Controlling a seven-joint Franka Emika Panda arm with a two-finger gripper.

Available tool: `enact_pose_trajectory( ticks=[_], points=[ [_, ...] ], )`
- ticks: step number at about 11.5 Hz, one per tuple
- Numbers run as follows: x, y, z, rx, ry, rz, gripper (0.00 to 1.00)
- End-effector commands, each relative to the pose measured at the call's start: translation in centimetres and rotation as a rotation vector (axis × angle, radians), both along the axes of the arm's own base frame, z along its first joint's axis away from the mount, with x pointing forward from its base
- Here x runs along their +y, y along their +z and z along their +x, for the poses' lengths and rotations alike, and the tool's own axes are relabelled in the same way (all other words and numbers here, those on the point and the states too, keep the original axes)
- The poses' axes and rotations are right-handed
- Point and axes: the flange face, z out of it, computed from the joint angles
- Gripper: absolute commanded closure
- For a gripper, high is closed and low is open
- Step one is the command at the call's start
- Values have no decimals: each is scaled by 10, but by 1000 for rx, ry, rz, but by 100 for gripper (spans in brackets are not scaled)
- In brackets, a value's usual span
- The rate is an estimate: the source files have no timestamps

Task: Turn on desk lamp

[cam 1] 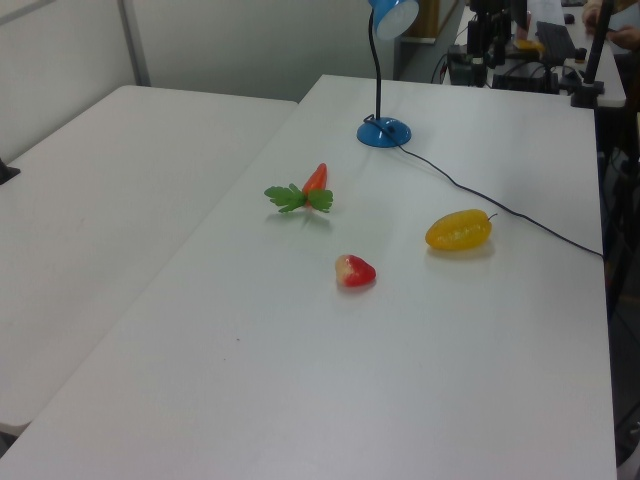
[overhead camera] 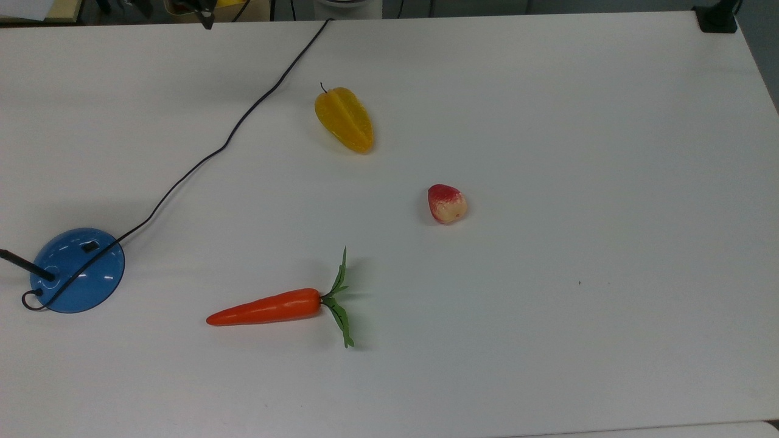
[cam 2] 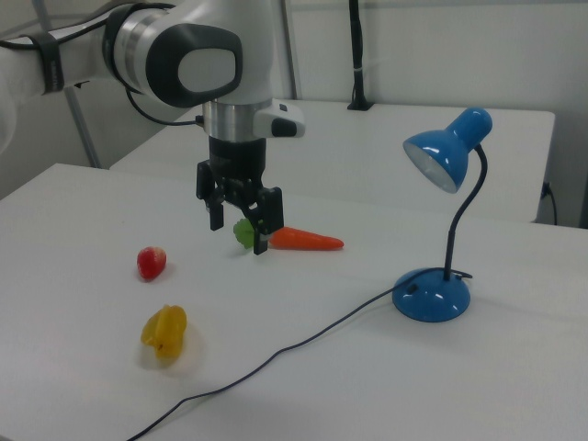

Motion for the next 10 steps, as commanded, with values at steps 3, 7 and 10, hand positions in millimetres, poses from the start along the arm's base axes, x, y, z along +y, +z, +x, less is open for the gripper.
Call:
enact_pose_trajectory(
  ticks=[3, 7, 10],
  points=[
    [7, 37, -13, -129, 20, -42, 0],
    [12, 51, -37, -150, 20, -38, 0],
    [20, 47, -39, -148, 30, -18, 0]
  ],
)
